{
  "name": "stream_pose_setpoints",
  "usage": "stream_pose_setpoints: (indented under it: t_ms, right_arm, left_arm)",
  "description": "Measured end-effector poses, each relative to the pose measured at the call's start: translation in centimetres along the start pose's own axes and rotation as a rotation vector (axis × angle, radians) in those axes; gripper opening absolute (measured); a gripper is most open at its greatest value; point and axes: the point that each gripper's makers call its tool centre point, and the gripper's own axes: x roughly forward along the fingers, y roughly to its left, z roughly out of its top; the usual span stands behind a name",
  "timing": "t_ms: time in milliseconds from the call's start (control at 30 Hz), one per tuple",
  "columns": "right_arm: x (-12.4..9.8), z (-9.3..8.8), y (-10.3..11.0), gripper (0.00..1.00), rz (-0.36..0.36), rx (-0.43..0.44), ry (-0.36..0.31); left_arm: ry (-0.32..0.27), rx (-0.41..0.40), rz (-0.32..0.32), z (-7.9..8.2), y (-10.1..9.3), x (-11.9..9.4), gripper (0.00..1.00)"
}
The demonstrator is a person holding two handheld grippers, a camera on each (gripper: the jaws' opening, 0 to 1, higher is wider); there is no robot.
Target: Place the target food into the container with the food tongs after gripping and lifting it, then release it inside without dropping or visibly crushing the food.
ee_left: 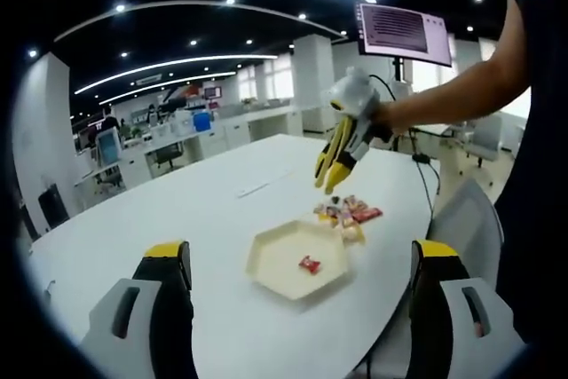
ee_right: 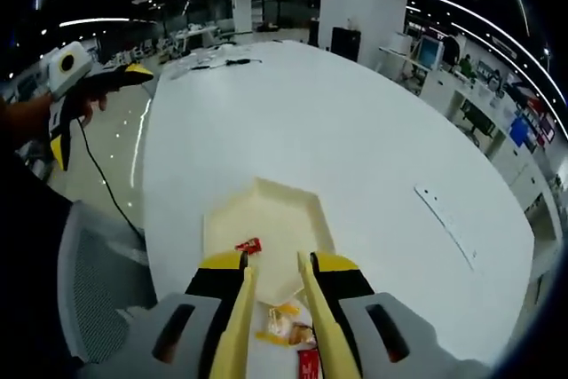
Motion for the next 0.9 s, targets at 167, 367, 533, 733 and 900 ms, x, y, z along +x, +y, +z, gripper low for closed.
stream_pose_setpoints:
  t_ms: [167,367,533,733,900]
  right_arm:
    - [-1.7,-0.9,-0.2,0.27,-0.021,0.012,-0.01]
    - [-2.9,-2.2,-0.7,0.27,-0.034,0.017,-0.013]
    - [-3.5,-2.8,-0.8,0.27,-0.052,0.037,-0.021]
    - [-3.4,-3.6,-0.8,0.28,-0.06,0.061,-0.03]
    - [-3.1,-4.2,-0.7,0.28,-0.063,0.079,-0.034]
  left_arm:
    - [0.006,-0.005,0.006,-0.5,0.0,-0.4,0.99]
    - [0.031,0.002,0.004,-1.3,0.0,-0.6,0.99]
    - [0.023,-0.011,0.023,-1.1,0.4,-0.6,0.99]
    - [0.03,-0.001,0.022,-1.0,0.0,-0.3,0.99]
    - [0.033,-0.005,0.024,-1.1,-0.1,-0.4,0.99]
